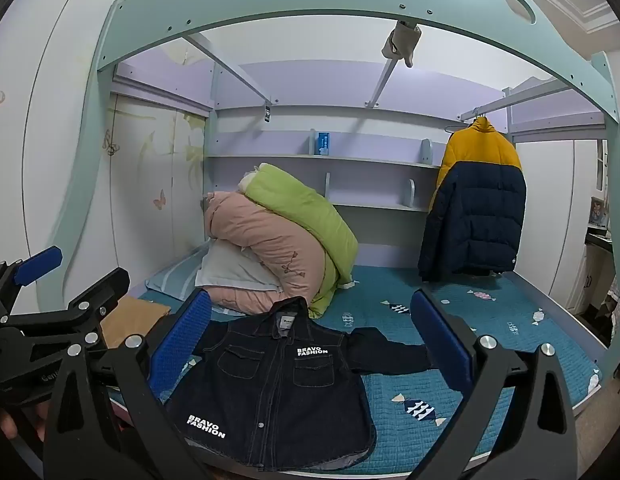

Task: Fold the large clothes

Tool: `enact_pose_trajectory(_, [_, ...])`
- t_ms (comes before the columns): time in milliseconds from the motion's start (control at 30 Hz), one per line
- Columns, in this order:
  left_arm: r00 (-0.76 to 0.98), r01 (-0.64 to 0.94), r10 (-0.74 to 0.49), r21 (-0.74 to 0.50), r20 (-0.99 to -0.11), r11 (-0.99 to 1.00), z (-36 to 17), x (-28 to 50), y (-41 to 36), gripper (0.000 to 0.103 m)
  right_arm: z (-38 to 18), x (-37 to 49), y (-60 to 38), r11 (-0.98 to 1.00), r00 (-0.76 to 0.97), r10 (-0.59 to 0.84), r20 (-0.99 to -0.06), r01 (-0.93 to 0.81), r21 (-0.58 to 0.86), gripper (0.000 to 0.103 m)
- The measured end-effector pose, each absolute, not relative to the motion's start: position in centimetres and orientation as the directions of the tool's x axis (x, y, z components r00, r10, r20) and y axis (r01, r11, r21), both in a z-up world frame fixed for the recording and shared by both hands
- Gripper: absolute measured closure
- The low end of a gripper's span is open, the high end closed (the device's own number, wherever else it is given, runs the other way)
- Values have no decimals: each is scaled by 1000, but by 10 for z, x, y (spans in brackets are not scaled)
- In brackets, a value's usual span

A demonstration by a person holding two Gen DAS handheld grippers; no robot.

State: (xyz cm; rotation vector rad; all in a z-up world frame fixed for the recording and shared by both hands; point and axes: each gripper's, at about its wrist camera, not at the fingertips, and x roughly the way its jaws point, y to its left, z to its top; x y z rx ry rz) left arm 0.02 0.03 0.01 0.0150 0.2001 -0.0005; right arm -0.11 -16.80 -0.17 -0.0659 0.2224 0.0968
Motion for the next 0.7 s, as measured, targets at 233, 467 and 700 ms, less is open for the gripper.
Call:
enact_pose_trajectory(233, [981,4,2,29,-194,1000,-2,0,-2,5,-1,0,-168,994,969,85,-230,-100,-54,7])
enact_pose_trajectory(467, [981,7,-1,30,-192,1000,-3,-4,-6,5,1,-2,-166,994,970,88,-225,-101,-49,7])
enact_pose_trajectory(700, [981,8,-2,29,-192,1000,-2,-4,-4,5,1,-2,-167,994,970,89,-225,-102,-47,7])
